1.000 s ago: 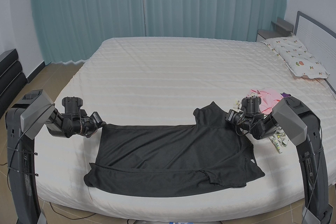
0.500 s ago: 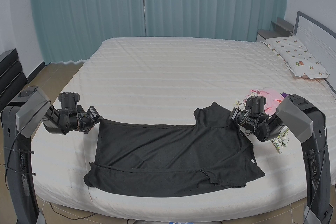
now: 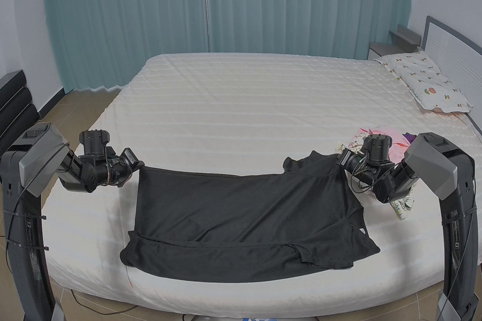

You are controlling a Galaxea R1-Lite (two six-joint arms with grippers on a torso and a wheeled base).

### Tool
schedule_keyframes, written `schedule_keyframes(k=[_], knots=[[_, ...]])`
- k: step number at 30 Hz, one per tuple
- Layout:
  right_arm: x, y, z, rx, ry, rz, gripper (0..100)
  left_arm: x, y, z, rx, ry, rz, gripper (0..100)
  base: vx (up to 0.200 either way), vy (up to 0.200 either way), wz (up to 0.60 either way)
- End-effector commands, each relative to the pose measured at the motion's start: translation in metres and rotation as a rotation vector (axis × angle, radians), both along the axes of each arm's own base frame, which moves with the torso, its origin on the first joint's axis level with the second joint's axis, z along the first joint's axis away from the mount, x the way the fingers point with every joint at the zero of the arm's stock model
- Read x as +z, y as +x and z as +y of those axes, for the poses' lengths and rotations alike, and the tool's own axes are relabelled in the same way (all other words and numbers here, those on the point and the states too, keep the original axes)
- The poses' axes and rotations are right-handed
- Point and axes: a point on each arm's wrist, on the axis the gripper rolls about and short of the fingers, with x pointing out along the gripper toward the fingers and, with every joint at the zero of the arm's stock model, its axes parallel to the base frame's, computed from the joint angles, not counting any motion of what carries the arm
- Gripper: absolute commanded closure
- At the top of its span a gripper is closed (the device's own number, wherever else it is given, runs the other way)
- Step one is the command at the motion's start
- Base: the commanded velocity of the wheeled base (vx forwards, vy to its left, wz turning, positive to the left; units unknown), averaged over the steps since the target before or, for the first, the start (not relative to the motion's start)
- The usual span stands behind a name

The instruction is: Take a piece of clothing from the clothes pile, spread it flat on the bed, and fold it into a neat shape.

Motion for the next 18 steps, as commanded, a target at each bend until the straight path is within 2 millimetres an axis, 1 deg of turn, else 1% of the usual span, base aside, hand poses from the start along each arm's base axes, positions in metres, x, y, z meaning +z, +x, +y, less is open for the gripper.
schedule_keyframes(k=[1,4,8,12,14,16,18], knots=[[0.005,-0.004,-0.001,0.002,0.004,-0.019,100,0.0,-0.001,0.006,0.013,0.0,0.0,100,0.0,0.0,0.0],[0.006,-0.005,-0.002,-0.003,0.019,-0.026,100,-0.001,-0.001,0.008,0.017,-0.001,0.003,100,0.0,0.0,0.0],[0.015,-0.006,-0.003,-0.001,0.05,-0.049,100,0.002,-0.002,0.012,0.027,-0.002,0.001,100,0.0,0.0,0.0],[0.019,-0.008,-0.002,-0.002,0.067,-0.071,100,0.003,-0.005,0.015,0.032,0.0,0.0,100,0.0,0.0,0.0],[0.019,-0.01,-0.002,-0.001,0.067,-0.071,100,0.003,-0.006,0.015,0.03,0.001,-0.001,100,0.0,0.0,0.0],[0.023,-0.015,0.0,0.013,0.071,-0.074,100,0.008,-0.009,0.014,0.021,-0.004,-0.011,100,0.0,0.0,0.0],[0.023,-0.02,0.001,0.041,0.077,-0.064,100,0.008,-0.011,0.014,0.017,-0.006,-0.013,100,0.0,0.0,0.0]])
